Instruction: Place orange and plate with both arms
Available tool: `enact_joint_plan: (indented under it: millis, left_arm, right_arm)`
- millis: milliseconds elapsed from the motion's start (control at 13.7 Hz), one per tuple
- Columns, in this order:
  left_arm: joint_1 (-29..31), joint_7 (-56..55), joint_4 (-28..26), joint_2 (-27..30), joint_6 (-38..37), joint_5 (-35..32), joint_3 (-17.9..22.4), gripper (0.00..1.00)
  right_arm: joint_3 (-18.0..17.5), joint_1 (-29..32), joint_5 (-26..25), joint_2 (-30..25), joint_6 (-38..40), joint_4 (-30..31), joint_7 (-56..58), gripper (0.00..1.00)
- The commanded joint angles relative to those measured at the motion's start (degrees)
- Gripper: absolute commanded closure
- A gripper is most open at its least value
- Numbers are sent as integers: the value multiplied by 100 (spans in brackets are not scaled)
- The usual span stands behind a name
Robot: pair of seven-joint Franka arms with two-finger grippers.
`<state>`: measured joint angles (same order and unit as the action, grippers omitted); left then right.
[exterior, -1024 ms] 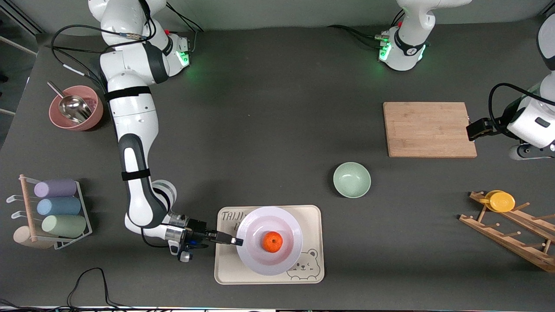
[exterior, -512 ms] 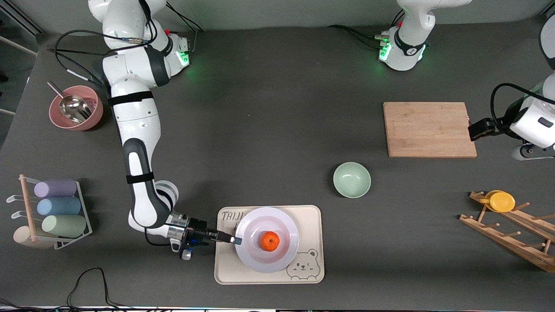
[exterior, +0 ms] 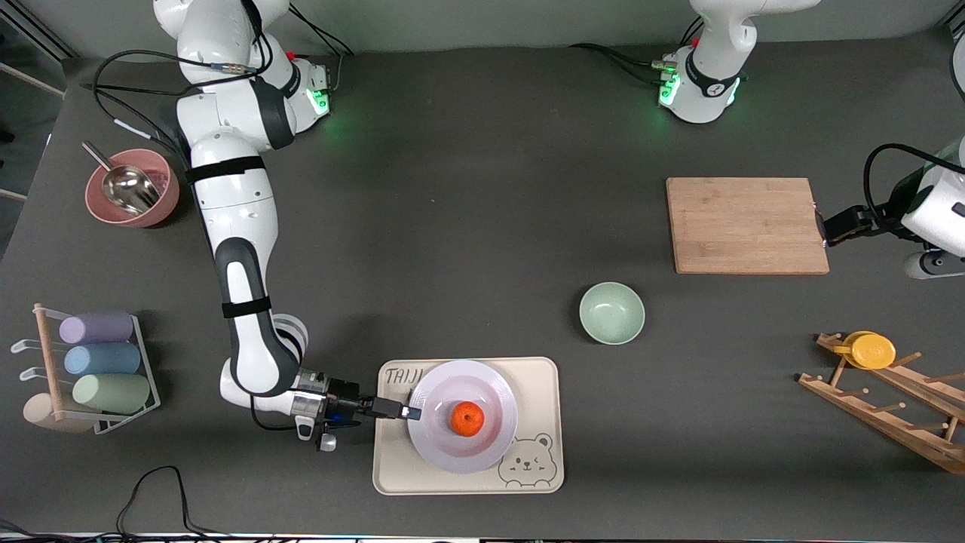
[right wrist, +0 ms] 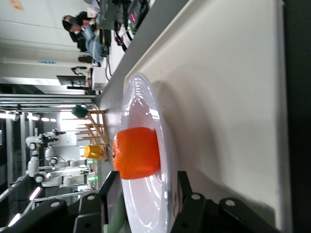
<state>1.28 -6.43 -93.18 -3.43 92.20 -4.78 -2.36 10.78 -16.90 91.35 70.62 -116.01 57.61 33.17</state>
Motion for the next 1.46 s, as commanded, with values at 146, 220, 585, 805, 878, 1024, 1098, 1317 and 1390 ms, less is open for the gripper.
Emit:
enact_joint_plan:
  millis: [146, 220, 585, 805, 878, 1024, 1098, 1317, 1390]
  left_arm:
    - [47, 36, 90, -18, 9, -14, 7, 0]
    - [91, 45, 133, -26, 0, -5, -1, 0]
    - [118, 203, 134, -27, -105, 4, -10, 0]
    - [118, 273, 142, -18, -27, 4, -10, 0]
    - [118, 456, 151, -18, -18, 47, -10, 0]
    - [161, 555, 169, 26, -44, 284, 7, 0]
    - [283, 590, 169, 35, -44, 320, -1, 0]
    - [460, 879, 169, 52, -105, 452, 7, 0]
    - [460, 889, 169, 53, -132, 452, 16, 0]
  right_arm:
    - [91, 64, -1598, -548, -1, 92, -898, 40]
    - [91, 177, -2203, -750, 43, 92, -1239, 39]
    - [99, 538, -4690, -1725, 1245, 224, -1823, 19]
    - [99, 608, -6177, -2472, 2027, 241, -1823, 0]
    - [99, 644, -6616, -2744, 2256, 268, -1823, 0]
    - [99, 662, -7574, -3551, 2381, 757, -1840, 0]
    - [99, 662, -7936, -4025, 2381, 1178, -1893, 0]
    - [73, 864, -8324, -5248, 2390, 2295, -2217, 0]
    - [56, 916, -8526, -5634, 2390, 2620, -2436, 0]
